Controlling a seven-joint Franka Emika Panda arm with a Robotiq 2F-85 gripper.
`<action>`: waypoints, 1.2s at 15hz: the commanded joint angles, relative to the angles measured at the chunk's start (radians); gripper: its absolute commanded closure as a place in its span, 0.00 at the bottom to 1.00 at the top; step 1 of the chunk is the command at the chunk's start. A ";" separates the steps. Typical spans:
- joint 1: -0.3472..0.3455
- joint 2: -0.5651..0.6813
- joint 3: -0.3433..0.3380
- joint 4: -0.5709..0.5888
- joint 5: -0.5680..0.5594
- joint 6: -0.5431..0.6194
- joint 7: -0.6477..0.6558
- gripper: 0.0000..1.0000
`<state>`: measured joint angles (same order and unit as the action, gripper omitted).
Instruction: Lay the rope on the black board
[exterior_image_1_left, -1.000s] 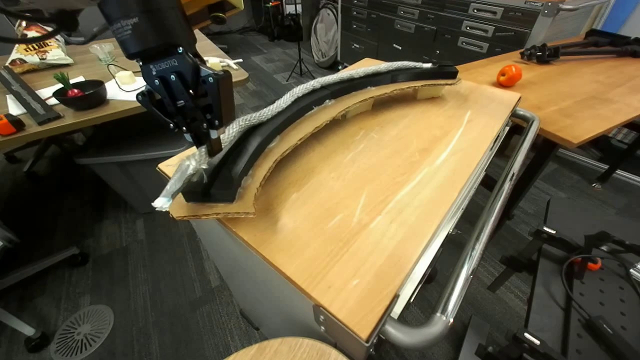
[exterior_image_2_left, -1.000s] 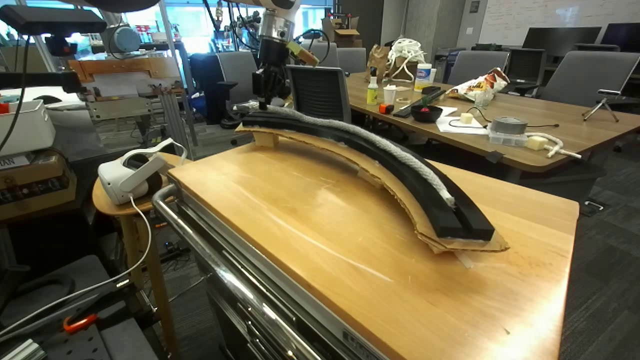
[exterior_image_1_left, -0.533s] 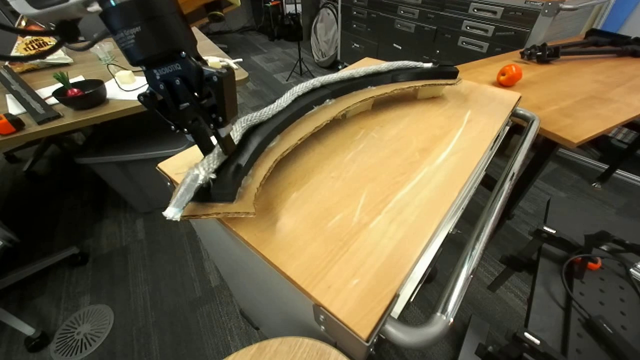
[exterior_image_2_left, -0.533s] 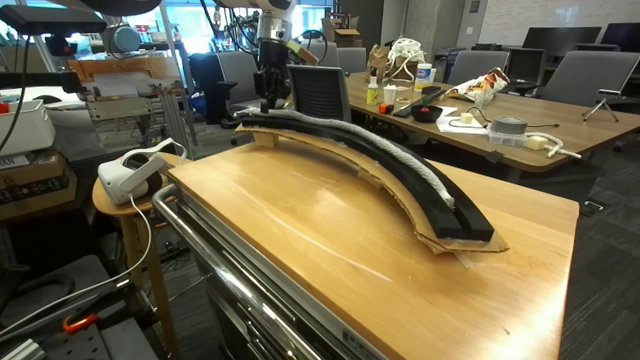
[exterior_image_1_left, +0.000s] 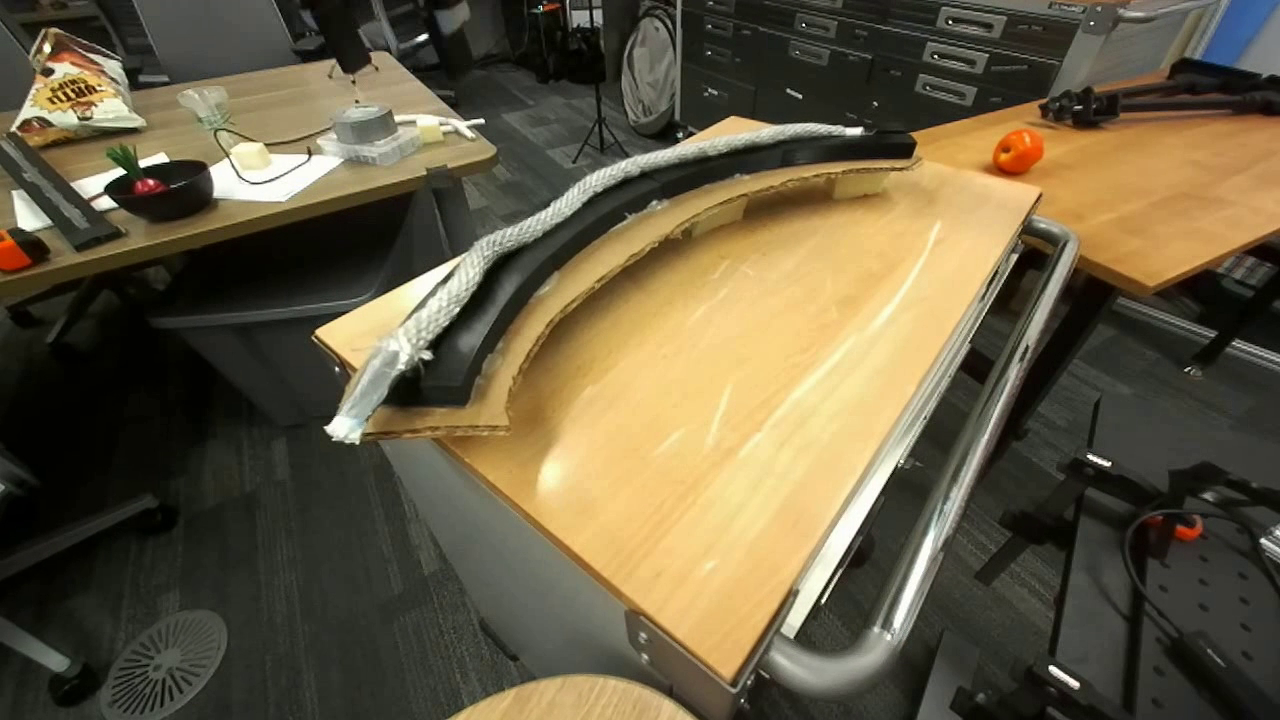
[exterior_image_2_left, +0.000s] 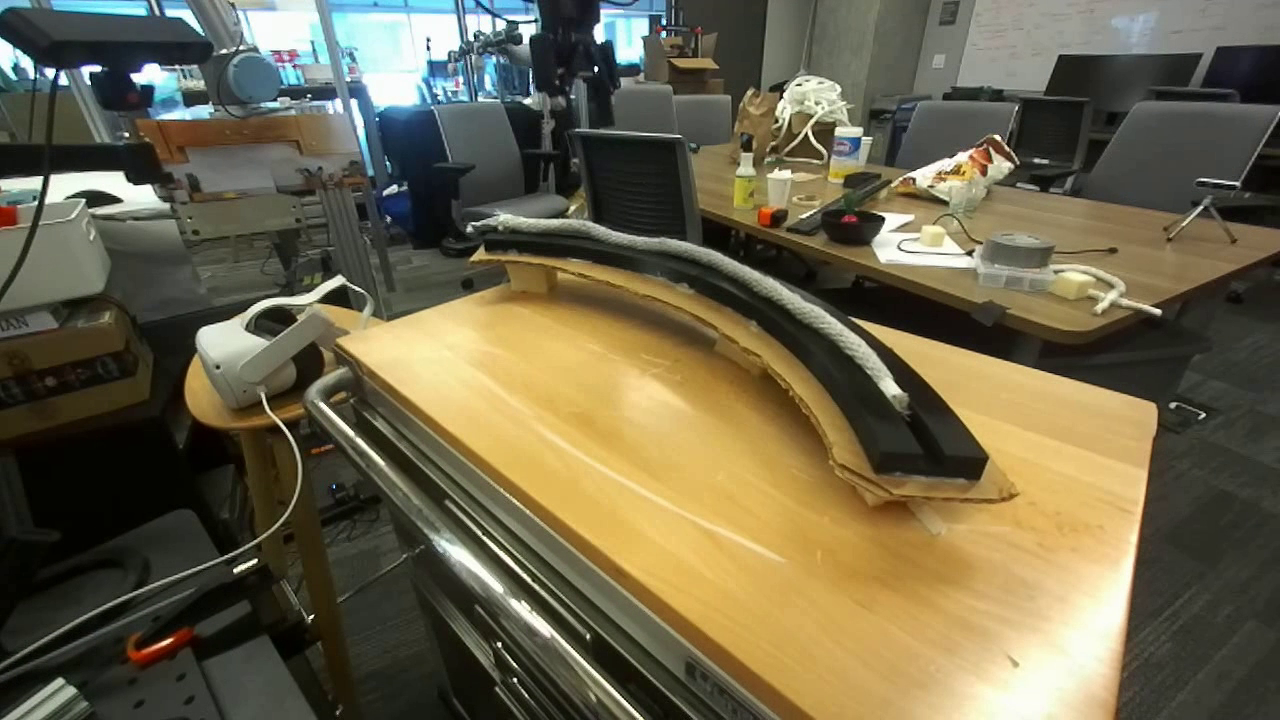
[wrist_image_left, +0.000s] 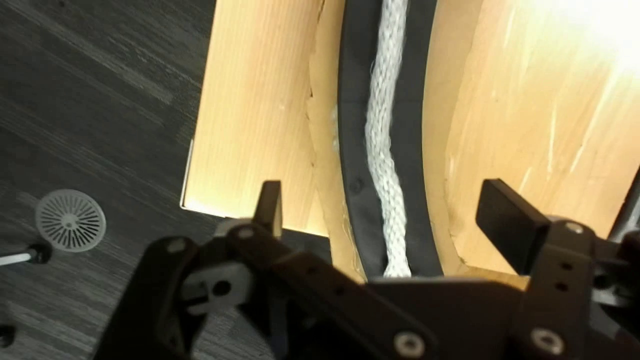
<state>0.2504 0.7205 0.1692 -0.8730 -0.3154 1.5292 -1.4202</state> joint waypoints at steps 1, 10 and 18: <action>0.000 -0.007 -0.005 -0.001 -0.007 0.001 0.004 0.00; -0.155 -0.193 0.050 -0.209 0.104 0.153 -0.272 0.00; -0.315 -0.314 -0.017 -0.371 0.223 0.098 -0.119 0.00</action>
<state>-0.0655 0.4050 0.1520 -1.2464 -0.0913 1.6272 -1.5379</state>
